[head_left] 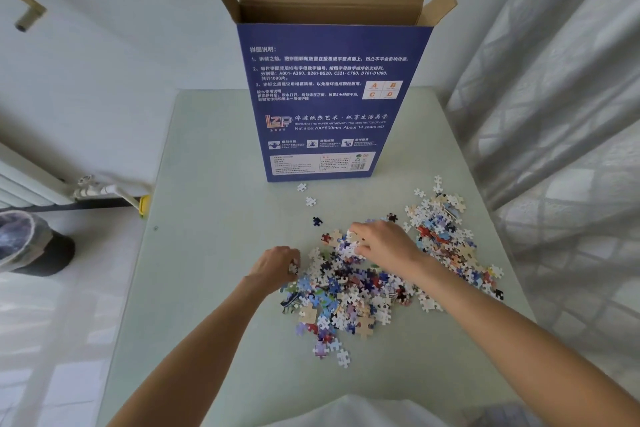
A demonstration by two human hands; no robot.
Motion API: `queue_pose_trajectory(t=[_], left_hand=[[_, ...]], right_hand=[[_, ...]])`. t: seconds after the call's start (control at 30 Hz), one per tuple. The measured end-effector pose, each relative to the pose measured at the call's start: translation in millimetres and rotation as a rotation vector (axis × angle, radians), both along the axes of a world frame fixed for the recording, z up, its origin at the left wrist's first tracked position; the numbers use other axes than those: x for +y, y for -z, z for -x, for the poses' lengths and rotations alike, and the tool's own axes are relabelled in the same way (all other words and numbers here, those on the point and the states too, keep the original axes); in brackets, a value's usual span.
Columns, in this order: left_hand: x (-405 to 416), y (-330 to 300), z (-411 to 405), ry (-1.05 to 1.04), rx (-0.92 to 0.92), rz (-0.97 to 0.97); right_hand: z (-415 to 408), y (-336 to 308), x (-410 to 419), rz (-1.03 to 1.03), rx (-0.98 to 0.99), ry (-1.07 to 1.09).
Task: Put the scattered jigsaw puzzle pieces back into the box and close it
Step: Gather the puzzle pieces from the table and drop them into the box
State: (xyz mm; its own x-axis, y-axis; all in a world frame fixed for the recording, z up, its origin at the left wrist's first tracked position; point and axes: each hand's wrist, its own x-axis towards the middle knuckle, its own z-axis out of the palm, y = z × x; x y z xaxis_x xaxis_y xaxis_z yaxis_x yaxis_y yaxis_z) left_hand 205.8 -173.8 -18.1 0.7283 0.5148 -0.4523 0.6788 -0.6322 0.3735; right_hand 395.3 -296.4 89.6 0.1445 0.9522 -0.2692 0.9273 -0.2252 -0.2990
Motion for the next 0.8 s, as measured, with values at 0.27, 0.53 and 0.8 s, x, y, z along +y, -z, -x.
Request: queue_pose_trajectory(t=[0.27, 0.53, 0.8], left_hand=[[38.0, -88.6, -23.9, -0.160, -0.389, -0.015], [89.0, -261.7, -72.7, -0.129, -1.020, -0.334], [130.9, -310.6, -123.6, -0.150, -1.266, -0.494]], right_hand=[[-28.8, -100.9, 39.6, -0.368, 0.148, 0.046], [-75.7, -194.6, 111.9, -0.800, 0.156, 0.166], [-102.8, -210.9, 157.1, -0.793, -0.118, 0.220]])
